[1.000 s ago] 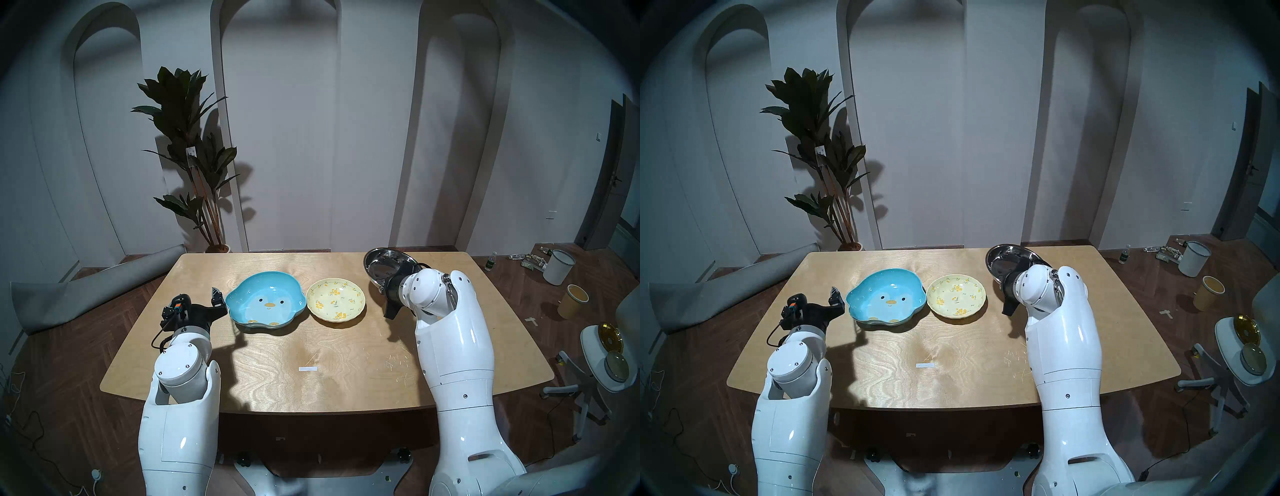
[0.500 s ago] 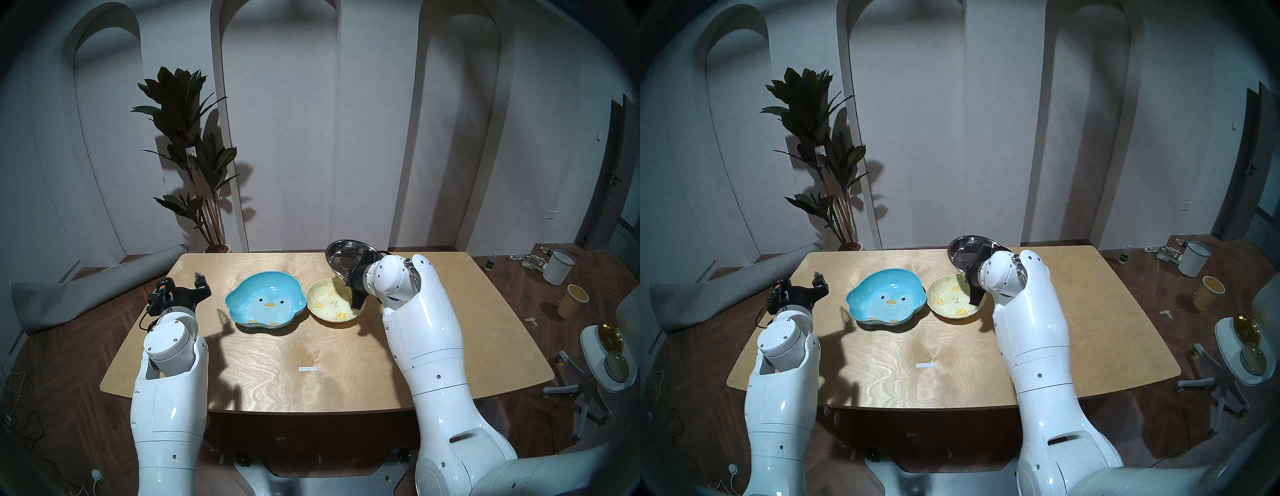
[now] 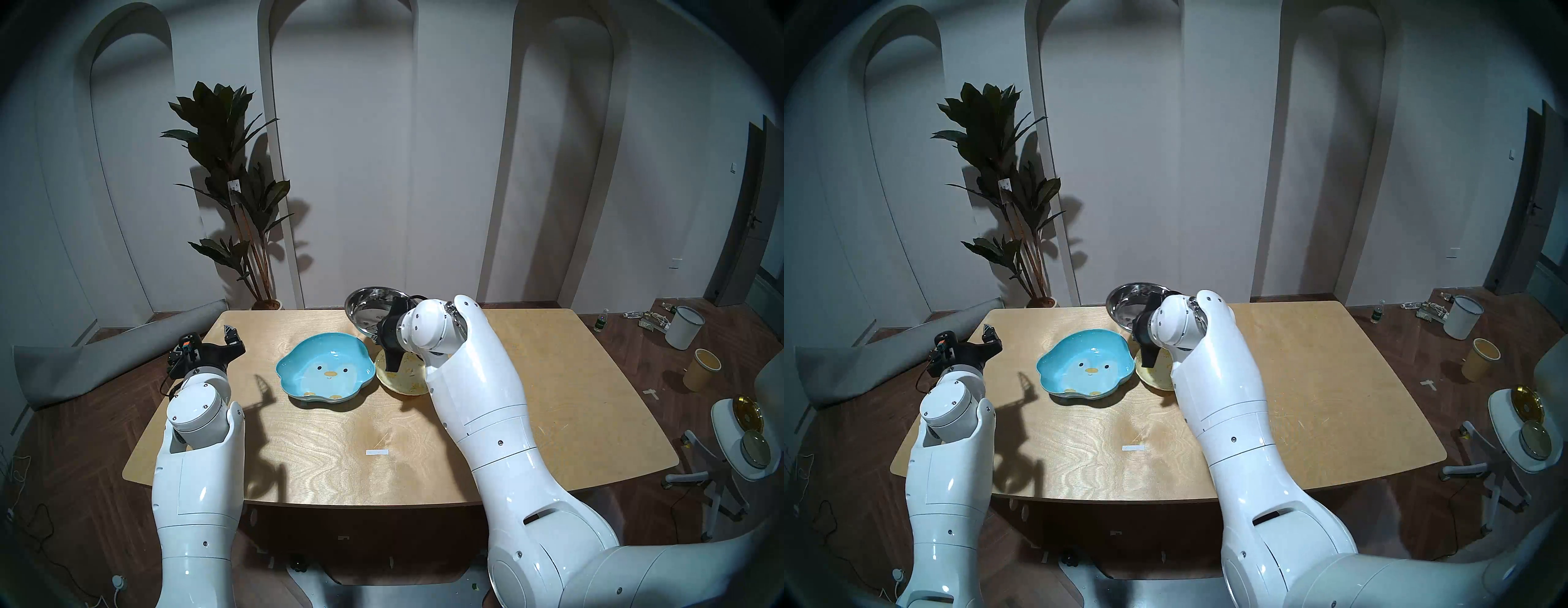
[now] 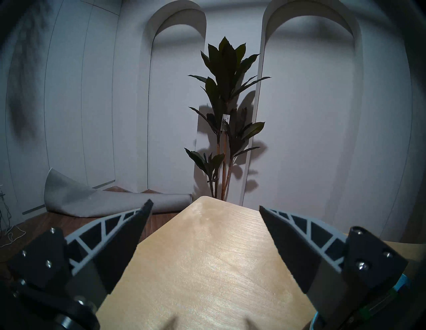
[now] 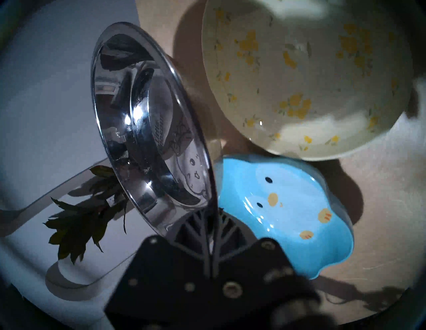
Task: Stack the plates into one stack
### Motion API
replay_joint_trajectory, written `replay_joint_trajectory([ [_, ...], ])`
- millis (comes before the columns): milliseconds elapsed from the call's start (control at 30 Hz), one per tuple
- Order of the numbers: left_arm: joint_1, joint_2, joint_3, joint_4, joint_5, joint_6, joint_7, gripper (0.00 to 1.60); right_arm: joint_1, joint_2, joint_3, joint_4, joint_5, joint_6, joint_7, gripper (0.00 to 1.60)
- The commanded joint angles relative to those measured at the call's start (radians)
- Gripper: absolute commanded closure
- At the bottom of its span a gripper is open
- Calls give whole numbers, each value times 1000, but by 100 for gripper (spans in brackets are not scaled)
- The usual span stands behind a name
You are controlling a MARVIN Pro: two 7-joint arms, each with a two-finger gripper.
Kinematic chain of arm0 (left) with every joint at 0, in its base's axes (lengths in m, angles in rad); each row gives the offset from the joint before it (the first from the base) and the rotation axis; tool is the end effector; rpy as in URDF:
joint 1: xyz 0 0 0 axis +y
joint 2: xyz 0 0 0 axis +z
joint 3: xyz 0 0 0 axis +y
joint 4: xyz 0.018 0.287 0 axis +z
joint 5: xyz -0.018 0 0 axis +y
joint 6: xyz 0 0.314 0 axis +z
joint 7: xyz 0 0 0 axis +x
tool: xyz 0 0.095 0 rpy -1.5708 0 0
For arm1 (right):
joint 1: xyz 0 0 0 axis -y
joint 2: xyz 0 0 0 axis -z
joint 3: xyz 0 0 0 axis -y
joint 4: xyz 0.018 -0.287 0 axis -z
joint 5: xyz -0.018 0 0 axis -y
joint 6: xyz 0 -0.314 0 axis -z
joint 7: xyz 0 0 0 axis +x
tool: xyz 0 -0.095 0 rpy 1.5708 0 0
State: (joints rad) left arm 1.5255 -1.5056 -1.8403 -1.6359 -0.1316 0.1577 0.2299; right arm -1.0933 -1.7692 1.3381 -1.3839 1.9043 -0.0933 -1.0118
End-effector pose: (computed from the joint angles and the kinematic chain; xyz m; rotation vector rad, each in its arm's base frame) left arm 0.4168 0.1509 -0.2680 -2.0110 -0.5713 -1.9493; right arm 0.4977 0.1903 -0.2147 -1.6569 1.4664 -0.2316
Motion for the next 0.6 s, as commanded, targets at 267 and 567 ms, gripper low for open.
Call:
replay_joint_trajectory([
  [267, -16, 11, 7, 0, 30, -96, 5, 0, -14, -25, -80, -84, 15, -27, -36, 160],
  [567, -56, 31, 2, 65, 39, -150, 6, 0, 31, -42, -95, 19, 19, -4, 13, 160],
])
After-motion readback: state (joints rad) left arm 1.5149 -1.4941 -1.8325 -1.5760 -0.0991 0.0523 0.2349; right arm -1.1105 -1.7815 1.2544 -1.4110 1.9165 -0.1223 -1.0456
